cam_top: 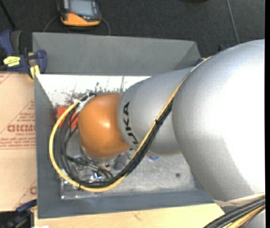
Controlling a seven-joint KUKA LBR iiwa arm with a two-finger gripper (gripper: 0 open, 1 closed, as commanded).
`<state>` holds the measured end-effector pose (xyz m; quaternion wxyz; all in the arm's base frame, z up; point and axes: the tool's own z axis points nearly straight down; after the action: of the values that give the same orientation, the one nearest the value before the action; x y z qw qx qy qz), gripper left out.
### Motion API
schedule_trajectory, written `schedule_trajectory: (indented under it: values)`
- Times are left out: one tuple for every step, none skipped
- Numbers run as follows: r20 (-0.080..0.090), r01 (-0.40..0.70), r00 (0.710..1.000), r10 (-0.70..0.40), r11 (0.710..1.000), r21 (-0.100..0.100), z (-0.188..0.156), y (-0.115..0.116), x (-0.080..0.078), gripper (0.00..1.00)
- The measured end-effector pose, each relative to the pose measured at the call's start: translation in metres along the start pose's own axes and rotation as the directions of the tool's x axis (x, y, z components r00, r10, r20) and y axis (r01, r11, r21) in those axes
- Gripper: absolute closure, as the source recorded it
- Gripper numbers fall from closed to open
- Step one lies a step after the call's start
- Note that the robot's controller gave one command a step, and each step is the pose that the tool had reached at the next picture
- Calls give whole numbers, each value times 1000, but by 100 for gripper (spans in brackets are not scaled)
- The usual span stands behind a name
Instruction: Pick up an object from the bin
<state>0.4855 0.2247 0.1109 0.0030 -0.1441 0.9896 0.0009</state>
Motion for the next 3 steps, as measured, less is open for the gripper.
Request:
schedule_trajectory:
  values:
    - [5, -33, 999, 33, 999, 1, -85, -12, -6, 100]
    - [-3, -33, 999, 33, 999, 0, -80, -11, -4, 0]
    - [-4, 407, 913, -407, 913, -4, 36, -23, -12, 0]
